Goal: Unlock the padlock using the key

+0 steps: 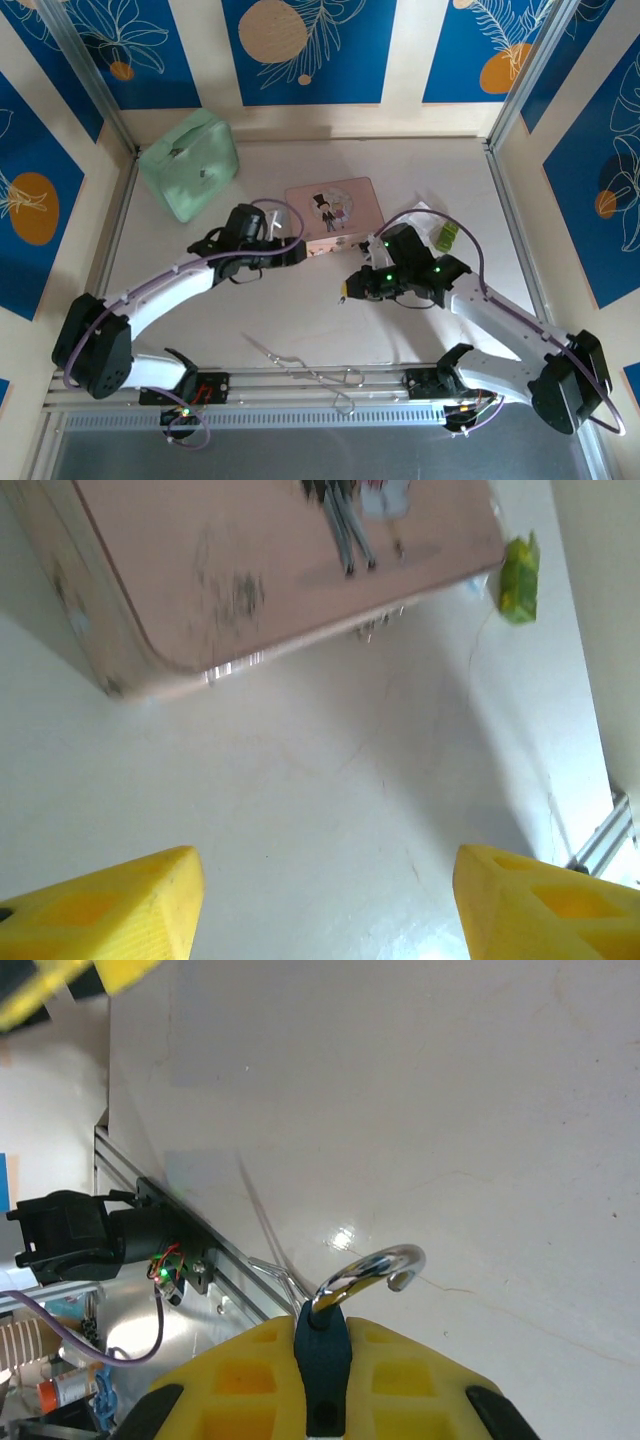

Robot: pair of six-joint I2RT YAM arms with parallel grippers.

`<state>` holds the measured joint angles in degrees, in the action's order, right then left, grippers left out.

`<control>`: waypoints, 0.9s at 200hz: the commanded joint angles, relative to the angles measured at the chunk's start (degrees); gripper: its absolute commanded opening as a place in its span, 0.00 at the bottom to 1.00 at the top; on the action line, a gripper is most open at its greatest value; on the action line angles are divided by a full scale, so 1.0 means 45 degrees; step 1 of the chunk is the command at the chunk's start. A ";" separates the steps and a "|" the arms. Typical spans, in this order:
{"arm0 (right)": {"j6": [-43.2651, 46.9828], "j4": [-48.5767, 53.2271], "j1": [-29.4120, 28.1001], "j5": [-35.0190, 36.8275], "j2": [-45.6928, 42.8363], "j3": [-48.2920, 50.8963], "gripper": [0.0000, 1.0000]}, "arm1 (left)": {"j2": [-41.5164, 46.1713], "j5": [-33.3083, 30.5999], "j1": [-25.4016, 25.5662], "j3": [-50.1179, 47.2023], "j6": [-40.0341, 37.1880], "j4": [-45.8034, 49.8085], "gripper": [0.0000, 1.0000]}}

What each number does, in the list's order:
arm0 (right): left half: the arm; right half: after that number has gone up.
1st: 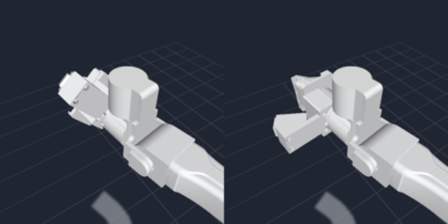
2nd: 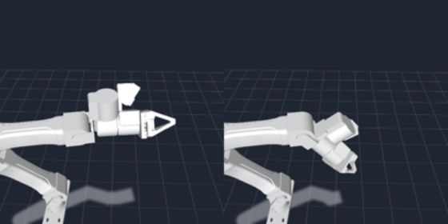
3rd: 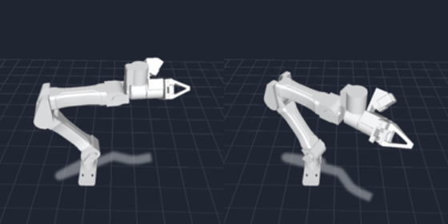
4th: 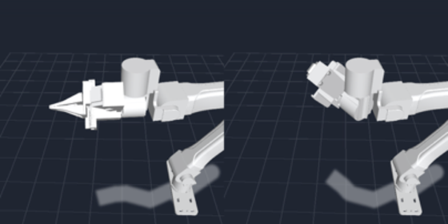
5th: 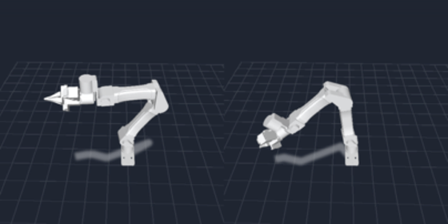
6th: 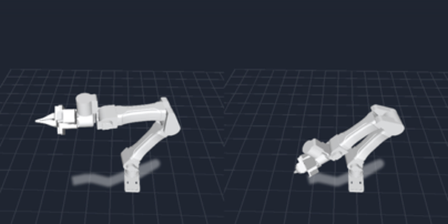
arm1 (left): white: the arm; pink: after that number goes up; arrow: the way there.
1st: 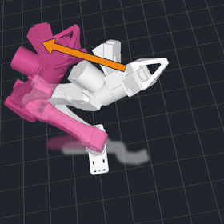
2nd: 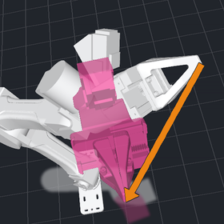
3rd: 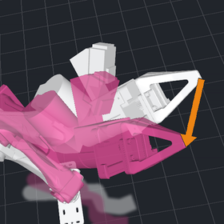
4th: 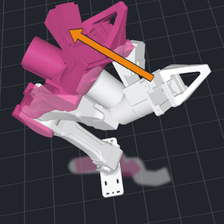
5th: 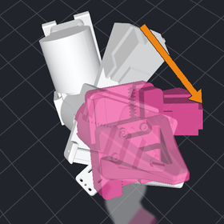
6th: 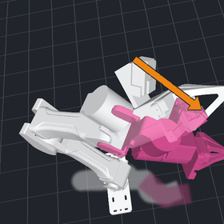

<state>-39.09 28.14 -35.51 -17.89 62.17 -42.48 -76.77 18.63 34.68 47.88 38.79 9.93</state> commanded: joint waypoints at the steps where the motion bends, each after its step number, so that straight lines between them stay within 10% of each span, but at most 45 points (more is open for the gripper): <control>1: 0.0288 -0.0534 0.0202 -0.0783 0.0684 0.0162 0.00 | -0.0500 0.0647 0.0375 -0.0404 0.0711 -0.1348 0.66; 180: -0.0024 -0.0764 -0.1248 -0.0927 0.5853 -0.1376 0.00 | -0.2510 -0.1063 -0.0796 -0.0467 0.1420 -0.2338 0.61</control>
<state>-39.00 24.12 -40.91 -20.03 87.99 -47.27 -88.53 16.01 32.49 46.04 44.77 -1.06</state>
